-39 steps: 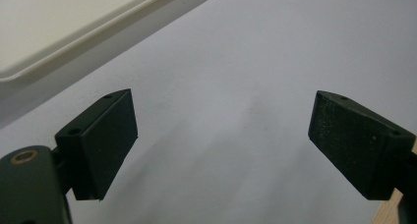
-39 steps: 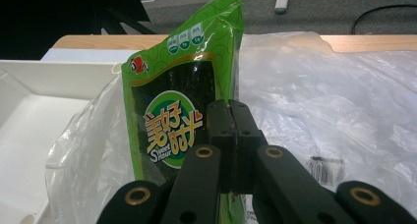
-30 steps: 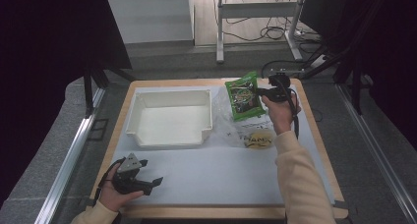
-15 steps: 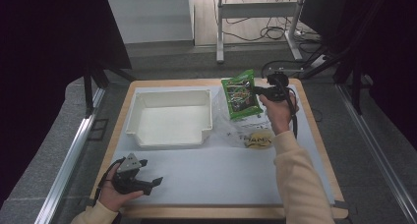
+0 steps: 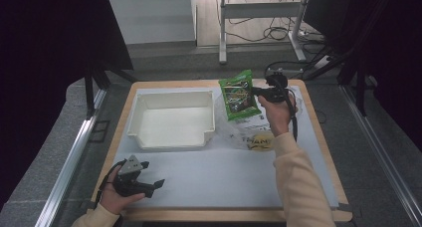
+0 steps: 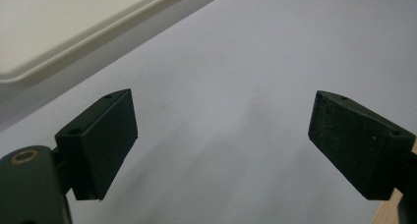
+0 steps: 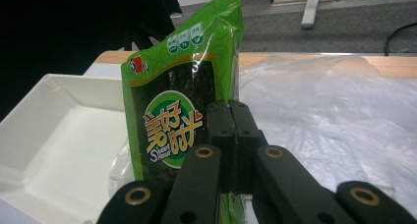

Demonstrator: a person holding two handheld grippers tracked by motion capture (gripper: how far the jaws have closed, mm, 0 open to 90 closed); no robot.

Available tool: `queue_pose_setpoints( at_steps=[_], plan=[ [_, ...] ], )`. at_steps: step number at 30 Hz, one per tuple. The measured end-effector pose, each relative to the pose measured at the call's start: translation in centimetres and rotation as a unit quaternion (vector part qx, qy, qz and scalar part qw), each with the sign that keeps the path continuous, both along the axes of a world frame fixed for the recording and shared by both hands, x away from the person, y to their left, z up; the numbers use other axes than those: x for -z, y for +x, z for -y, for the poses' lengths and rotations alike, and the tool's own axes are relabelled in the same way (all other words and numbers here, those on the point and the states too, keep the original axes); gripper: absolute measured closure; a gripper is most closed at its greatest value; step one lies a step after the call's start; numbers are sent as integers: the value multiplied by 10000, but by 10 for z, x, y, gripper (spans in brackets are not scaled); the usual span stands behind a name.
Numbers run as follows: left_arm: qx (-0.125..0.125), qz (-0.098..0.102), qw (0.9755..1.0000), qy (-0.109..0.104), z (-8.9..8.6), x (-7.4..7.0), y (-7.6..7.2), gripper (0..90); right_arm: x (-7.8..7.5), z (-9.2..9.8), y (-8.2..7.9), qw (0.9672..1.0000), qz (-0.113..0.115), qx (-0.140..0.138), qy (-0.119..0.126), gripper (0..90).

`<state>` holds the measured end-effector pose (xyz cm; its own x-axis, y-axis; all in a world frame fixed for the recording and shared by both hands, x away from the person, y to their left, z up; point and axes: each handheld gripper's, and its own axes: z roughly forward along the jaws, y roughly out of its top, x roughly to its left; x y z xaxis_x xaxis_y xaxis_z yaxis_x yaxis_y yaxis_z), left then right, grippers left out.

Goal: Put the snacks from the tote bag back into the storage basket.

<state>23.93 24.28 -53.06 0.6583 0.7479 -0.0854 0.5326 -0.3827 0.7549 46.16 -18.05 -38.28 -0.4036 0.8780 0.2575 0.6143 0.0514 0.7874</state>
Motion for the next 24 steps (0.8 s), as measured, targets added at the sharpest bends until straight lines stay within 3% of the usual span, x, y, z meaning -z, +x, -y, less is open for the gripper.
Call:
queue_pose_setpoints(
  at_steps=[24],
  plan=[
    [-31, 20, 10000, -26, 0, -1, 0, 114, -1, -20, -2, 9995, 27, -242, 216, 895]
  ],
)
